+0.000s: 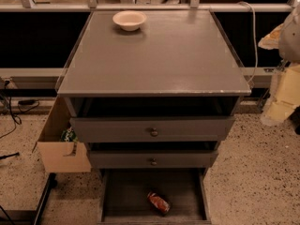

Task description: Pick coke can from bottom drawer and place on counter

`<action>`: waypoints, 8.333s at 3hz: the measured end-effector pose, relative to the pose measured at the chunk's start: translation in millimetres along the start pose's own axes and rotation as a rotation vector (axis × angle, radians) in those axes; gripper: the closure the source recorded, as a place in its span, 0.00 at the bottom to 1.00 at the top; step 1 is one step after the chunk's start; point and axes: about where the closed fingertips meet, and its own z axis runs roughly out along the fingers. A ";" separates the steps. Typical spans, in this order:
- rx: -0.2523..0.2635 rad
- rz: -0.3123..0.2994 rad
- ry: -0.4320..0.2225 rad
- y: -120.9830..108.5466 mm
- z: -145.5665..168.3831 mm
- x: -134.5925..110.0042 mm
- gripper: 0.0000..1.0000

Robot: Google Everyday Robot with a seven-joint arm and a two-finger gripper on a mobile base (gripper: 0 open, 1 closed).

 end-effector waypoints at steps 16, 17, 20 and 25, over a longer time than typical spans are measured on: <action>0.011 0.377 -0.124 127.6 385.4 30.2 0.00; -0.014 0.439 -0.140 139.4 421.8 45.6 0.00; -0.084 0.588 -0.492 130.0 518.4 19.9 0.00; -0.113 0.390 -0.471 131.8 546.7 4.5 0.00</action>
Offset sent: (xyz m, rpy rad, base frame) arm 0.0012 -0.0025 -0.0315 0.0287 -0.0024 -0.0443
